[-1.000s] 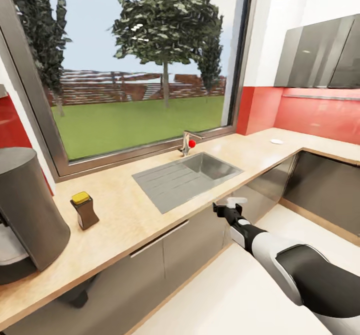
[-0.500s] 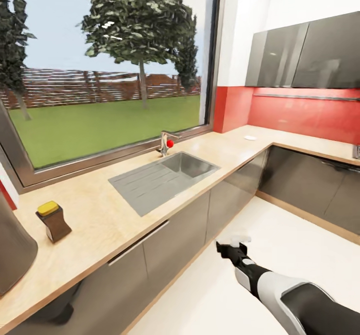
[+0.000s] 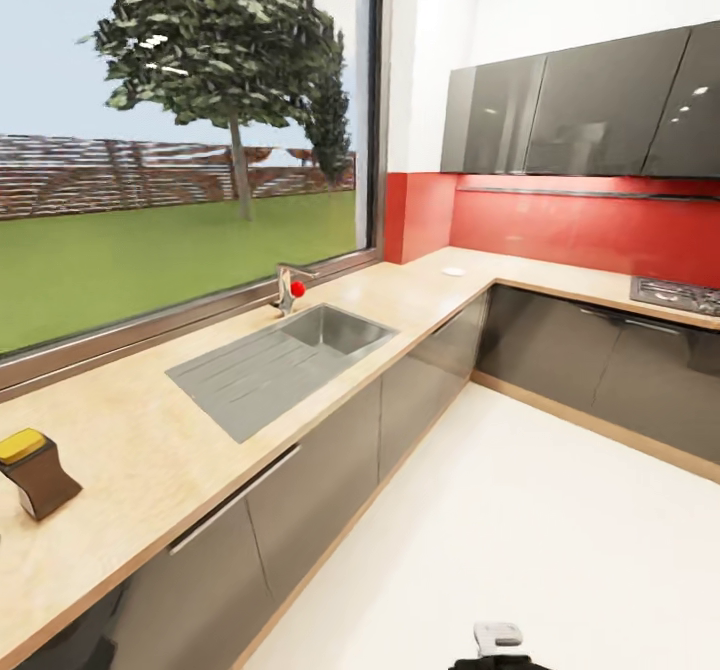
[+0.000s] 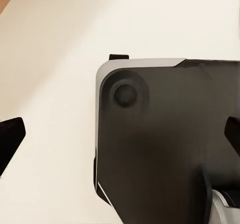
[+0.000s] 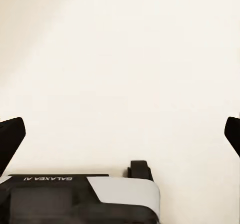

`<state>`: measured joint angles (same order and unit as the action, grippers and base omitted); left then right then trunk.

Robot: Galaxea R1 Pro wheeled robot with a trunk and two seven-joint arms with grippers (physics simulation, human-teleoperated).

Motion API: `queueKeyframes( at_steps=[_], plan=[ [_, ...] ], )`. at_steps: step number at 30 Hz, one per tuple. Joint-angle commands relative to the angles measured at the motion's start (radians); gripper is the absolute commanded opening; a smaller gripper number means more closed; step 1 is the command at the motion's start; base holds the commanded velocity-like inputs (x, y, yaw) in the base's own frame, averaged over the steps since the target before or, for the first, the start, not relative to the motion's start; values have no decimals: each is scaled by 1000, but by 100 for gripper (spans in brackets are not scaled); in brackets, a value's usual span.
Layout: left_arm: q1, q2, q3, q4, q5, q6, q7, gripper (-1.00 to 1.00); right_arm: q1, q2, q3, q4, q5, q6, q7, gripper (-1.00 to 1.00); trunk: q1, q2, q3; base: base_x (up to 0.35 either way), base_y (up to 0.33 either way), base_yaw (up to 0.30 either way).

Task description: Set up a coffee station on the kitchen countertop: keep the coffee maker on the countertop, move the bottle of coffee from the kitchen shelf to the counter next to the coffee maker, place a paper coffee filter on top of the coffee maker, put the saucer next to the coffee maker with the coffee cup on the saucer, and place the electric kettle next to the coffee maker.

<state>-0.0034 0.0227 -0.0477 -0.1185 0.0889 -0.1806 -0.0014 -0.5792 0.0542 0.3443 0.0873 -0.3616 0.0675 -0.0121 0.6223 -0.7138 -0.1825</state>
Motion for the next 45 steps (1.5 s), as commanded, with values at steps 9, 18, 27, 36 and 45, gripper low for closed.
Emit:
queueKeyframes(
  at_steps=[9,18,27,36,45],
  plan=[
    [0,-1,-5,-1,10,-9,0,100,34,2,10,-4,-4,-5,-5,100,0,-1,-1,0,0,-94],
    [0,-3,-4,-43,12,-10,1,100,35,1,8,-4,-8,-15,-4,100,0,-1,-1,4,0,0],
    [-1,-21,-4,-62,12,-10,1,100,35,1,8,-4,-8,-16,-5,100,0,-1,-1,299,-104,-104],
    [-1,-26,-4,-70,12,-10,1,100,36,1,8,-3,-9,-17,-5,100,0,-1,-1,327,-133,-248],
    [0,-36,-4,-72,11,-10,1,100,36,1,7,-3,-9,-17,-5,100,0,-1,-1,300,-191,-254]
  ],
)
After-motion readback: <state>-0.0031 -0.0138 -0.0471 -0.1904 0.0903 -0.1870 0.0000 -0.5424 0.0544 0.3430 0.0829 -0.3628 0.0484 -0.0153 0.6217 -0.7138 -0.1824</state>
